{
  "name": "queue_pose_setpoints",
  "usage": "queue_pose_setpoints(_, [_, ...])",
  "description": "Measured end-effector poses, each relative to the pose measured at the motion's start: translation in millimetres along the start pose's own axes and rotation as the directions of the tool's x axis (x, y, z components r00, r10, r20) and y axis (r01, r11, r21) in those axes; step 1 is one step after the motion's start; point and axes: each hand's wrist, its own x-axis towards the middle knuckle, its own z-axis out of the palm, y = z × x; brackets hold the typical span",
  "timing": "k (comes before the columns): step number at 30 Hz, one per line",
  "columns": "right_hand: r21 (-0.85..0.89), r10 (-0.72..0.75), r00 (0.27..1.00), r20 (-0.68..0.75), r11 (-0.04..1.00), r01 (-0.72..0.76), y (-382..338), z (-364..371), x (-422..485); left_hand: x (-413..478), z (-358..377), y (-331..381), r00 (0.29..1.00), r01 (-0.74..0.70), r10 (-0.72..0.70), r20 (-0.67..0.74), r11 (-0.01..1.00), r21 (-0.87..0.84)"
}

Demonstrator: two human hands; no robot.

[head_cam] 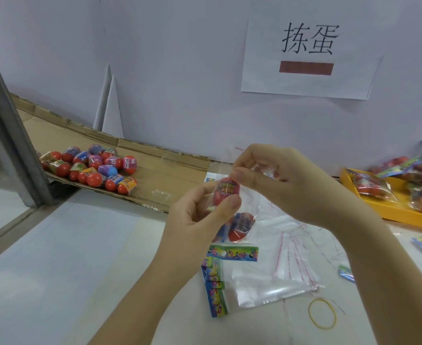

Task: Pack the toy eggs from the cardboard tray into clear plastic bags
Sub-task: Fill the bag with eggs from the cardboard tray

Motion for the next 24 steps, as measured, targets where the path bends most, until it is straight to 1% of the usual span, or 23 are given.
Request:
queue_pose_setpoints(4, [-0.095,-0.003,1.000,-0.029,0.995,0.000,-1.1,3.6,0.6,1.2,-1.1,1.0,1.000,0.009,-0.009,-0.008,1.000,0.012])
queue_pose_setpoints(5, [-0.078,-0.007,0.998,-0.058,0.997,0.002,-1.7,3.2,0.8,1.5,-1.3,0.9,1.000,0.013,-0.013,-0.004,1.000,0.018])
queue_pose_setpoints(8, [0.044,0.005,0.992,-0.123,0.999,0.001,-2.8,-1.6,0.1,0.9,-0.3,0.9,1.000,0.014,-0.014,0.006,0.999,0.047])
queue_pose_setpoints(9, [0.037,0.011,0.992,-0.123,0.999,-0.006,-2.5,-3.6,-0.6,1.0,-0.1,0.9,1.000,0.011,-0.011,0.005,0.999,0.045])
queue_pose_setpoints(13, [-0.197,0.041,0.998,-0.043,0.979,-0.049,-2.8,-6.3,-2.9,1.6,-0.6,1.4,1.000,-0.003,0.003,-0.010,1.000,0.013])
queue_pose_setpoints(19, [-0.155,0.030,1.000,-0.006,0.987,-0.030,-7.6,0.2,-1.5,1.3,1.1,0.1,1.000,-0.003,0.004,-0.015,0.999,0.053])
queue_pose_setpoints(24, [-0.202,-0.024,1.000,0.011,0.979,0.025,-2.3,0.4,-1.5,1.6,0.2,0.4,1.000,-0.002,0.003,-0.026,0.998,0.062])
